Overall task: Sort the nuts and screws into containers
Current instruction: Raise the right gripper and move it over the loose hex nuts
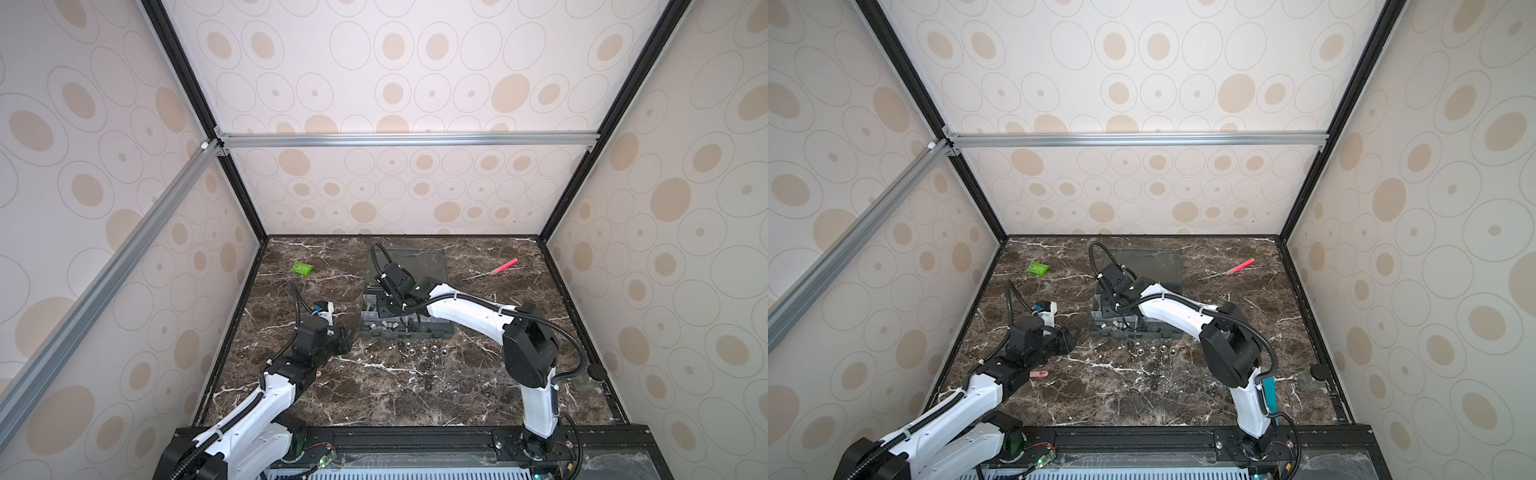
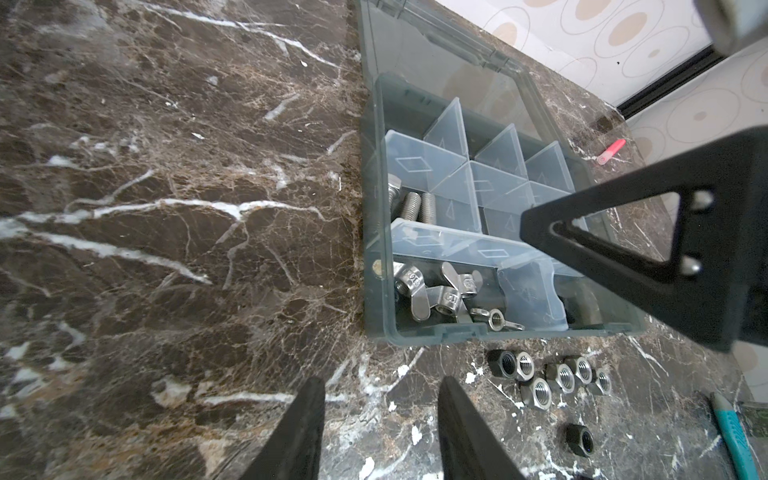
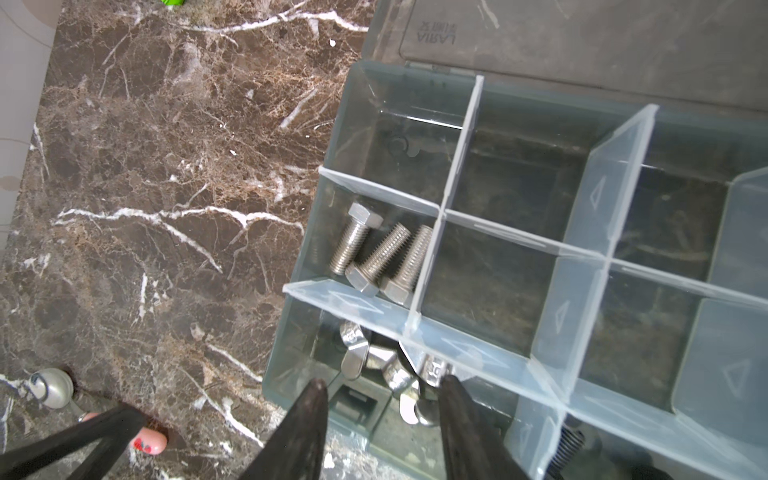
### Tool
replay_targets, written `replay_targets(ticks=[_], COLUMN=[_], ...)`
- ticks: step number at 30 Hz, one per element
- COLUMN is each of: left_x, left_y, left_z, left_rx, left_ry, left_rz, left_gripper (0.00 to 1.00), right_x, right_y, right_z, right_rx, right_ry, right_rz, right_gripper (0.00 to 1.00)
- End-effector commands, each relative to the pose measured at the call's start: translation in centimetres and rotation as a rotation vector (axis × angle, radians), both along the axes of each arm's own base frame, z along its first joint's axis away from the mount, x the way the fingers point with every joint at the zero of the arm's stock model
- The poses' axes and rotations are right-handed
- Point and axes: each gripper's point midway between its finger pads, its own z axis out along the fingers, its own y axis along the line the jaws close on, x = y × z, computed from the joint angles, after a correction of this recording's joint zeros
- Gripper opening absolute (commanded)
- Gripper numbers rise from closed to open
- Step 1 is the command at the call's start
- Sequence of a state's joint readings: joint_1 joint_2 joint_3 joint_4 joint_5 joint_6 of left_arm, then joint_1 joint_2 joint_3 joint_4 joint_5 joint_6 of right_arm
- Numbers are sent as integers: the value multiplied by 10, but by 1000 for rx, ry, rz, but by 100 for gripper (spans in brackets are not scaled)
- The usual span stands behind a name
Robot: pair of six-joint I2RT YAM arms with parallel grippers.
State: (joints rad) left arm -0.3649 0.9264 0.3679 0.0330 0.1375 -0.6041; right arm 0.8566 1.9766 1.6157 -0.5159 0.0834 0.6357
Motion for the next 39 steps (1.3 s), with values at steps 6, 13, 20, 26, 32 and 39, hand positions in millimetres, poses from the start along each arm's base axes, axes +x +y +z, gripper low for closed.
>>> replay_targets(ticks=[6,13,20,26,32,39], left_x=[6,6,1,-2,-2,-4], left_y=[-1,-3,-9,-11,-13,-14], left_z=[14,15,9,3,3,1], left_rx=[-22,-36,-67,-74,-81,-85], left_ry=[-41,-46,-30,-18,-17,-5], left_rz=[1,-7,-32,-42,-52,-52], left_gripper=[44,44,44,43,43,43], right_x=[-5,-25,-63,-94,-105,-109], right_y=[-21,-52,-107,-159,-174,-169], right_z=[23,19,4,-12,-19,-26], right_rx=[27,23,-16,-67,-73,-110], right_ry=[-40,-39,-15,-3,5,41], right_rz=[-55,-109,-192,-292,-325,-295], right_gripper=[47,47,47,47,48,47])
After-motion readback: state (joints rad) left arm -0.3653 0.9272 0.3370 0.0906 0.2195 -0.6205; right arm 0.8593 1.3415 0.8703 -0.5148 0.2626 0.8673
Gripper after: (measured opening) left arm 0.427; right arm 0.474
